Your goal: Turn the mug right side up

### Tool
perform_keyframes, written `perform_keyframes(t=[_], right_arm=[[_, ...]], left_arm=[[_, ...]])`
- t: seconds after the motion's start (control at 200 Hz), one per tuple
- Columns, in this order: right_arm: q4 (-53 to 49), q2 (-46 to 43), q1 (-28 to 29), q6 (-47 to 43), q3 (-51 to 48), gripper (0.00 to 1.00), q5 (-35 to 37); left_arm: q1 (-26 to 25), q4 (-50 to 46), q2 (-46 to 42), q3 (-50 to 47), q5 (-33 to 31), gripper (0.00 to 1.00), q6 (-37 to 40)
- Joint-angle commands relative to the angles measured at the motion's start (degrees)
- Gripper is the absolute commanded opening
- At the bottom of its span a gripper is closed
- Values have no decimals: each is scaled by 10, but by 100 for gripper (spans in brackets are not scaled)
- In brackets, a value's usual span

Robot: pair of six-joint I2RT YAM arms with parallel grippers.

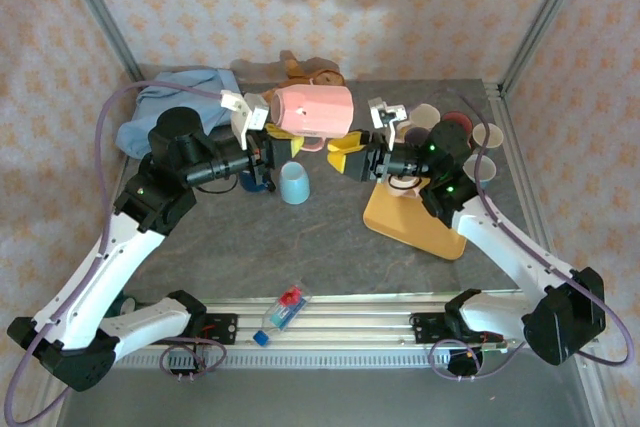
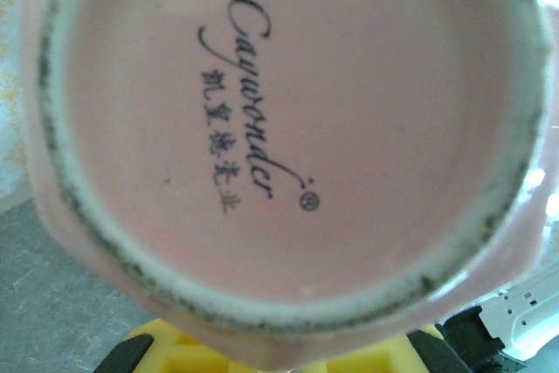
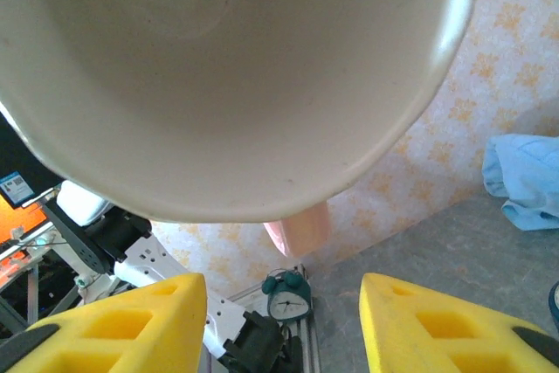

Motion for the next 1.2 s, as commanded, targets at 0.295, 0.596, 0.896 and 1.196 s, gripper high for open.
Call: perform_keyframes(t=[0.295, 0.596, 0.896, 1.196], right_arm=[[142, 22, 19, 26, -7, 49, 39], [216, 48, 22, 59, -8, 48, 66], [281, 52, 23, 85, -19, 39, 108], [310, 62, 30, 111, -17, 25, 135]], left_arm=[[-11, 93, 7, 31, 17, 0, -27], [-13, 125, 4, 19, 16, 0, -53], [-13, 144, 7, 3, 6, 0, -66], [-14, 183, 8, -26, -5, 0, -82]])
